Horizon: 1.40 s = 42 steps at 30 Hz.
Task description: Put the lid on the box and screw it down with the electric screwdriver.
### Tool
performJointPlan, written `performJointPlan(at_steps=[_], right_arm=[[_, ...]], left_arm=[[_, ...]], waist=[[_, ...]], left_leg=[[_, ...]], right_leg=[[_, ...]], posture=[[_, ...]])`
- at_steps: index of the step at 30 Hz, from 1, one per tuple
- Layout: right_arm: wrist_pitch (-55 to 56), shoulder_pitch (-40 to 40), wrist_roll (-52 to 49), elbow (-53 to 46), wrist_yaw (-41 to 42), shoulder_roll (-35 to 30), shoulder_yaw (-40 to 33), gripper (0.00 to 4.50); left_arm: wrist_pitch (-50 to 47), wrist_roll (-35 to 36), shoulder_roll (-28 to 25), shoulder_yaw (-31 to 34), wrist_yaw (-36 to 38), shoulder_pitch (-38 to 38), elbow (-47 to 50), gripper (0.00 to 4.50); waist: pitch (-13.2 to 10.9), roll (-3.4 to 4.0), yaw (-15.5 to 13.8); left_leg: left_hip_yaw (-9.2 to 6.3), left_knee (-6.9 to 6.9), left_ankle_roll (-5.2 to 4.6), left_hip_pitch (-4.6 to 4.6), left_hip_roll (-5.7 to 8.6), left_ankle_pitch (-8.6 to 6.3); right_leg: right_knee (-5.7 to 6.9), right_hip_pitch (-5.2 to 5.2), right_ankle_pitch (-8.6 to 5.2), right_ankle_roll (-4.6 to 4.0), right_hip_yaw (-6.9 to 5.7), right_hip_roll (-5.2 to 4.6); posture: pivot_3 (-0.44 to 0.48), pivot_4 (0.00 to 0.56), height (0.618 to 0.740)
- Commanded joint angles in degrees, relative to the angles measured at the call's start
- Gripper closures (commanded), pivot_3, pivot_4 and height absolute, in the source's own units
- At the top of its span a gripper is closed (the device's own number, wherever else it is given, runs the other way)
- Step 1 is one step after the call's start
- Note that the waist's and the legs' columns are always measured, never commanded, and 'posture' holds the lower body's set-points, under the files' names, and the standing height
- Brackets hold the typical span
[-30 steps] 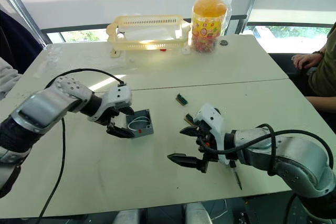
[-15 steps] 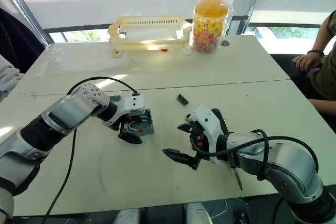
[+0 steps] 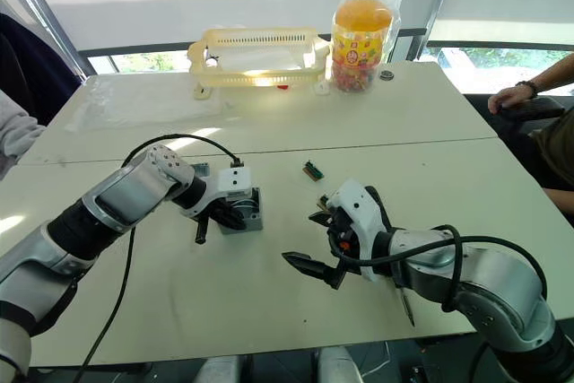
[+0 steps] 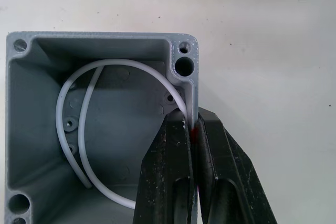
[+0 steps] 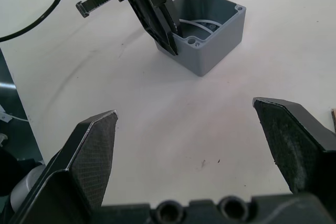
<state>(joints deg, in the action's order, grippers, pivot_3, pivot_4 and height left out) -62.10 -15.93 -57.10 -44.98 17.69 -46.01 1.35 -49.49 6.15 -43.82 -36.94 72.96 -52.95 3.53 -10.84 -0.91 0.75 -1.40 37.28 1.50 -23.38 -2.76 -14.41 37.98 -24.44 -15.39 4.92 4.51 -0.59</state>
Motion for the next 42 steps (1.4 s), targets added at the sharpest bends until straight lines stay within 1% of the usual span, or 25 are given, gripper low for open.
performJointPlan(at_steps=[1,3,5,8,10,13,17,20,23,27,30,34,35,39,41,42], right_arm=[[0.7,0.8,-1.0,-2.9,0.8,-0.9,-2.7,0.0],[0.8,1.6,-1.2,-3.5,1.7,-1.8,-3.6,0.0],[0.9,2.3,-1.5,-3.9,2.4,-2.6,-4.6,0.0],[0.9,2.5,-2.0,-3.9,2.8,-3.3,-5.7,0.0],[0.7,2.3,-2.0,-3.9,2.7,-3.2,-5.8,0.0],[0.4,2.1,-2.4,-4.0,1.9,-2.6,-5.6,0.0],[0.3,2.5,-2.5,-4.4,0.6,-2.1,-5.3,0.0],[0.3,2.9,-2.5,-4.7,-0.1,-2.1,-5.3,0.0],[0.3,3.3,-2.6,-5.0,-1.2,-1.9,-5.3,0.0],[0.5,3.7,-2.6,-5.2,-2.0,-1.7,-5.0,0.0],[0.7,4.1,-2.5,-5.3,-2.2,-1.7,-4.8,0.0],[0.9,4.5,-2.5,-5.3,-1.6,-1.9,-5.0,0.0],[0.9,4.4,-2.6,-5.1,-1.2,-2.1,-5.2,0.0],[1.1,4.2,-3.7,-4.8,0.0,-2.6,-6.1,0.0],[1.2,3.8,-4.6,-4.5,0.8,-2.7,-6.6,0.0],[1.4,3.3,-5.2,-4.0,1.6,-2.9,-7.0,0.0]], left_arm=[[10.3,0.1,-0.2,1.9,2.9,1.5,2.4,4.46],[17.8,0.0,-1.0,2.7,5.4,2.5,3.1,4.46],[23.1,-0.4,-1.4,3.0,7.5,3.1,2.8,4.46],[31.6,-1.1,-1.5,2.2,12.7,2.3,1.6,4.46],[35.7,-1.9,-0.6,1.6,15.4,1.3,-0.9,4.46],[41.4,-4.3,1.1,0.7,17.6,0.0,-5.8,4.46],[46.4,-6.6,4.9,0.2,19.2,-2.0,-12.3,4.46],[50.4,-8.6,6.7,0.0,19.5,-2.8,-16.1,4.46],[53.1,-8.5,7.4,-0.9,19.5,-3.4,-18.2,4.46],[55.5,-8.1,7.0,-2.2,19.5,-3.8,-19.7,4.46],[55.3,-5.9,6.1,-3.3,19.5,-3.9,-19.1,3.57],[52.6,-4.5,5.6,-1.9,19.5,-3.6,-17.4,1.62],[50.3,-3.4,5.2,-0.6,19.5,-4.0,-16.6,1.24],[41.0,1.7,2.4,4.9,19.5,-5.6,-13.1,1.24],[35.6,5.1,-0.3,8.7,19.5,-6.0,-11.4,1.24],[31.9,6.9,-2.2,11.9,19.5,-6.1,-11.3,1.24]], waist=[[0.0,0.0,0.0],[0.0,0.0,-0.1],[0.0,-0.01,-0.1],[0.0,-0.01,0.0],[0.0,-0.01,0.0],[0.0,-0.01,0.0],[0.0,-0.01,-0.1],[0.0,-0.02,0.0],[0.0,-0.02,0.1],[0.0,-0.02,0.1],[0.0,-0.02,0.1],[0.0,-0.02,0.1],[0.0,-0.02,0.1],[0.0,-0.02,0.2],[0.0,-0.02,0.4],[0.0,-0.01,0.5]], left_leg=[[0.0,0.0,0.0,0.0,0.0,0.0],[0.0,0.0,0.0,-0.01,0.0,0.0],[0.0,0.0,0.0,-0.03,0.0,0.0],[0.01,0.03,0.0,-0.02,0.0,0.0],[0.01,0.02,0.0,-0.01,0.0,0.0],[0.01,0.02,0.0,-0.01,0.0,0.0],[0.01,0.03,0.0,-0.03,0.0,0.0],[0.01,0.05,0.0,-0.05,0.01,0.0],[0.01,0.02,-0.01,-0.02,0.0,0.0],[-0.01,0.03,-0.01,-0.02,0.0,0.0],[-0.01,0.03,-0.01,-0.02,0.0,0.0],[-0.01,0.03,-0.01,-0.03,-0.01,0.0],[-0.01,0.03,-0.01,-0.03,0.0,0.0],[-0.02,0.03,-0.01,-0.03,-0.01,0.0],[-0.04,0.02,-0.01,-0.03,-0.01,0.0],[-0.04,0.02,-0.01,-0.02,-0.02,0.0]], right_leg=[[0.0,0.0,0.0,0.0,0.0,0.0],[0.0,0.0,0.0,0.0,0.0,-0.01],[-0.01,0.0,0.0,0.0,-0.01,-0.02],[-0.01,0.0,0.0,0.0,-0.01,-0.02],[0.0,0.0,0.0,-0.01,0.0,0.0],[0.0,0.0,0.0,-0.01,0.0,0.01],[-0.01,0.0,0.0,-0.01,0.0,0.0],[-0.02,0.0,0.0,0.0,0.0,0.0],[0.0,0.0,0.0,0.0,0.0,0.02],[0.0,0.0,0.0,0.0,0.0,0.02],[0.01,0.0,0.0,0.0,0.0,0.02],[0.01,0.0,0.0,0.0,0.0,0.02],[0.01,0.0,0.0,0.0,0.0,0.02],[0.02,0.0,0.0,0.0,-0.01,0.02],[0.02,-0.01,-0.01,0.01,-0.02,0.02],[0.03,-0.01,-0.01,0.01,-0.02,0.03]], posture=[[0.0,0.15,0.74],[0.0,0.15,0.74],[0.0,0.15,0.74],[0.0,0.15,0.74],[0.0,0.15,0.74],[0.0,0.15,0.74],[0.0,0.15,0.74],[0.0,0.15,0.74],[0.0,0.15,0.74],[0.0,0.15,0.74],[0.0,0.15,0.74],[0.0,0.15,0.74],[0.0,0.15,0.74],[0.0,0.15,0.74],[0.0,0.15,0.74],[0.0,0.15,0.74]])
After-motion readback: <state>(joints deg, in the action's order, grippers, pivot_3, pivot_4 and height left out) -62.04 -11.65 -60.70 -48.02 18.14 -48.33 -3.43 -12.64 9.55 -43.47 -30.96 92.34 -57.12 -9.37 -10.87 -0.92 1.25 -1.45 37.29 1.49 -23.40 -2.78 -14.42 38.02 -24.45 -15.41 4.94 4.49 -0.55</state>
